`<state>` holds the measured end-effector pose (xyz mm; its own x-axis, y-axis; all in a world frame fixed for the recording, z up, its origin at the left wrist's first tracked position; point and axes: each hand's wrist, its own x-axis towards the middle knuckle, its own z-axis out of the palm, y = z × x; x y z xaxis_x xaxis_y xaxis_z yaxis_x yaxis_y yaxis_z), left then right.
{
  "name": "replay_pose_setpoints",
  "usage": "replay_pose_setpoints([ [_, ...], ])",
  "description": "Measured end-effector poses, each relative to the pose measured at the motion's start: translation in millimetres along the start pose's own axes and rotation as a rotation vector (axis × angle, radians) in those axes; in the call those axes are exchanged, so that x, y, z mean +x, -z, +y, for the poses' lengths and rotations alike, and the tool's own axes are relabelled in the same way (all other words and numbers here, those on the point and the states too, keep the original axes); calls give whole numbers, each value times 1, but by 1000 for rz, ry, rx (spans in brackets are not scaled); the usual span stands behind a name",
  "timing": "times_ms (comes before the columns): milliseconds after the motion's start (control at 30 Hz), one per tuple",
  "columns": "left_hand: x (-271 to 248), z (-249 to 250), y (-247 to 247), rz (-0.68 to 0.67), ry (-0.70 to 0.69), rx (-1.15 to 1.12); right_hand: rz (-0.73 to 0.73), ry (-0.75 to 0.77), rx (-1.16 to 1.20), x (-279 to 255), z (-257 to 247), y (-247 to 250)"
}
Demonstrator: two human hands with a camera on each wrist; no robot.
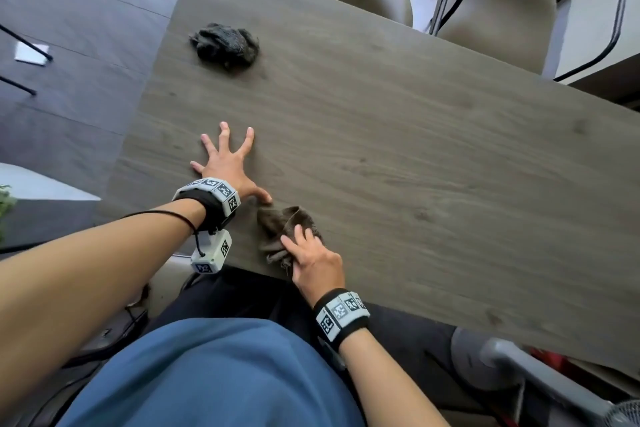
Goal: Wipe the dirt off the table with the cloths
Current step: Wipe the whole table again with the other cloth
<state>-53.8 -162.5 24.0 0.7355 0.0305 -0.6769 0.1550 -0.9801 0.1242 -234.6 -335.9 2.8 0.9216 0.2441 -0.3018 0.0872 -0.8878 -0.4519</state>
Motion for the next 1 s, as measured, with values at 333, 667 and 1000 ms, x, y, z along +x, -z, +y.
replay_pose_setpoints([
  [333, 2, -4, -2, 4, -9, 5, 397, -291, 135, 76, 176, 147],
  [667, 0, -3, -3, 16, -14, 9, 275, -383, 77, 16, 118, 49],
  [1000, -2, -2, 1, 3, -3, 16, 332, -192, 224, -11, 89, 71],
])
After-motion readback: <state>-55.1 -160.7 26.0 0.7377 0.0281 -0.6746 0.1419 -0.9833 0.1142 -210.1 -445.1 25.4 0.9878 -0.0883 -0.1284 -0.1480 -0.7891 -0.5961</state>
